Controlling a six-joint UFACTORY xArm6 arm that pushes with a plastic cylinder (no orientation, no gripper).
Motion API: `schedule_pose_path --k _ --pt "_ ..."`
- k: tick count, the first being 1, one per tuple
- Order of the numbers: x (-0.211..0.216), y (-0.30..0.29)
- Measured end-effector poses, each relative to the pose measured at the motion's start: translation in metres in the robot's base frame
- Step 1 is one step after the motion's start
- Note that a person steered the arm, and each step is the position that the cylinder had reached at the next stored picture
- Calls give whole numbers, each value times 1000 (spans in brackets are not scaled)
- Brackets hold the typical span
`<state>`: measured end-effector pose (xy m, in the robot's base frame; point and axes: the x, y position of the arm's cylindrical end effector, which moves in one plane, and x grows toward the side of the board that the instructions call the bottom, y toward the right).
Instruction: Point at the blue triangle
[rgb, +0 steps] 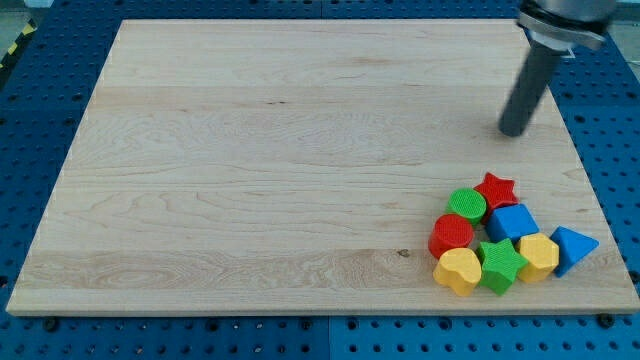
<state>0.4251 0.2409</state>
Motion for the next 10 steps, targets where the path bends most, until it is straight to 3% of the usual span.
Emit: schedule_pose_path --k 1,3,5,6,10 --pt "66 33" --pt "97 57" --pt "179 95" --pt "179 95" --pt "193 -9"
